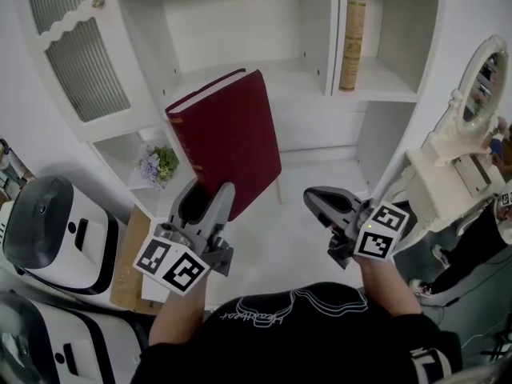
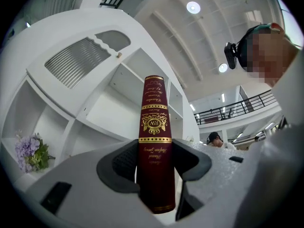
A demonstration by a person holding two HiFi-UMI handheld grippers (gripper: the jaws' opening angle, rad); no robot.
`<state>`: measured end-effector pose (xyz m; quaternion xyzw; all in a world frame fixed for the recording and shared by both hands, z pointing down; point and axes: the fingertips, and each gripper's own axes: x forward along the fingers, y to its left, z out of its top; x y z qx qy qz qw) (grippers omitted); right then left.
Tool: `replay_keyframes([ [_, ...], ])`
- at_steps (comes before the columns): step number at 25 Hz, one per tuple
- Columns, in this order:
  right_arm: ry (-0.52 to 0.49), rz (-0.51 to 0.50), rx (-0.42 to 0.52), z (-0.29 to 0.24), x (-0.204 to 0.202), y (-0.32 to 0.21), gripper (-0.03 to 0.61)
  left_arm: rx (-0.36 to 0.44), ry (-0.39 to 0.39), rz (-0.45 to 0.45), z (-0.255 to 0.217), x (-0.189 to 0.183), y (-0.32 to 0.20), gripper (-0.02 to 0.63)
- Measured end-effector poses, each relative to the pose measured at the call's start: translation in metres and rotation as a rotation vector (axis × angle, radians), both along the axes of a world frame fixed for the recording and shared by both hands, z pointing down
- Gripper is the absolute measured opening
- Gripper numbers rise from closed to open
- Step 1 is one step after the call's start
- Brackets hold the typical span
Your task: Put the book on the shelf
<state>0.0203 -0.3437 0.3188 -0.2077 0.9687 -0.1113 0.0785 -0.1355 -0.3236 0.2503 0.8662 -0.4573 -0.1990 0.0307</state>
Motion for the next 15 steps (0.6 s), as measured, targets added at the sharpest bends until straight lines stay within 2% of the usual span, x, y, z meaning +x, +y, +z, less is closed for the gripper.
replay_keyframes([
  [5, -0.010, -0.031, 0.012, -0.003, -0.007, -0.016, 0.003, 0.090, -0.011, -0.052, -0.037, -0.009, -0.013, 0.206],
  [10, -0.013, -0.060, 0.022, -0.006, -0.014, -0.028, 0.003, 0.175, -0.059, -0.124, -0.068, -0.018, -0.021, 0.206],
  [15, -0.019, -0.066, 0.029, -0.010, -0.017, -0.041, 0.003, 0.223, -0.085, -0.179, -0.093, -0.029, -0.031, 0.206],
])
